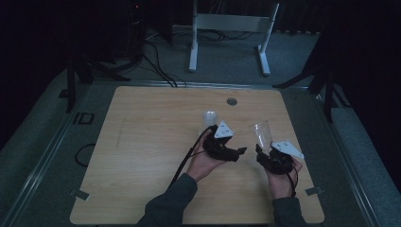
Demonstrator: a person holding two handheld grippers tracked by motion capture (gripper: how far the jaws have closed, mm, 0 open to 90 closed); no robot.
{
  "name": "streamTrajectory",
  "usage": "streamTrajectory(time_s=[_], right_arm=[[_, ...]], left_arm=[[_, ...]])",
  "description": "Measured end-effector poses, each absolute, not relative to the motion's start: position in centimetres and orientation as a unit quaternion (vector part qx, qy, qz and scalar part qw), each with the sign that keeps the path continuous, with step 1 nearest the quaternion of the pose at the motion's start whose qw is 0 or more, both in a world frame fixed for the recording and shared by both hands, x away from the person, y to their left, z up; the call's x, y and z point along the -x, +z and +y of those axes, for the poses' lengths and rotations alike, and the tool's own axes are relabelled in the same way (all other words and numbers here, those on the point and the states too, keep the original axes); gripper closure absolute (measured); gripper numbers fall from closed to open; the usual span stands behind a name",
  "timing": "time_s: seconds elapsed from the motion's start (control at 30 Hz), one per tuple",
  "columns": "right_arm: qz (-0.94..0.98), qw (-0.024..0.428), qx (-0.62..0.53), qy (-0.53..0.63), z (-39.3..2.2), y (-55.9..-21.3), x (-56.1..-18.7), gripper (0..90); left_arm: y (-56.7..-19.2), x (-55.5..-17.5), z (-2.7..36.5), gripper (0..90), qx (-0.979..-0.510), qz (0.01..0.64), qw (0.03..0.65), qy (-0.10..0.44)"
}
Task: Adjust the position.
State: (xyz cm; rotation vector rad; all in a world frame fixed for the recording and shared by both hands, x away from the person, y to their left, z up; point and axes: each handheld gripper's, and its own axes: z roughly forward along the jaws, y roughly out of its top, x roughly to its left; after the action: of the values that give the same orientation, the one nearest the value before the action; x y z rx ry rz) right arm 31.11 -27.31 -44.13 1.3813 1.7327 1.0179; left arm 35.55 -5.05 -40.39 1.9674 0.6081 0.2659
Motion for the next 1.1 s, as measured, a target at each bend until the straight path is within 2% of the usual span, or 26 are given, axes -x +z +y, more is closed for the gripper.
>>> streamTrajectory(time_s=[0.3, 0.77, 1.1], right_arm=[[0.656, 0.358, -0.527, 0.404, -27.2, -43.9, -30.8, 41.7], [0.64, 0.386, -0.51, 0.426, -26.7, -43.5, -30.2, 41.7], [0.631, 0.398, -0.502, 0.437, -26.4, -43.4, -29.9, 41.6]], left_arm=[[-39.1, -36.5, -6.0, 27.3, -0.798, 0.269, 0.532, 0.091], [-39.2, -37.8, -6.9, 25.5, -0.784, 0.294, 0.544, 0.043], [-39.1, -38.1, -7.3, 25.4, -0.776, 0.298, 0.554, 0.031]])
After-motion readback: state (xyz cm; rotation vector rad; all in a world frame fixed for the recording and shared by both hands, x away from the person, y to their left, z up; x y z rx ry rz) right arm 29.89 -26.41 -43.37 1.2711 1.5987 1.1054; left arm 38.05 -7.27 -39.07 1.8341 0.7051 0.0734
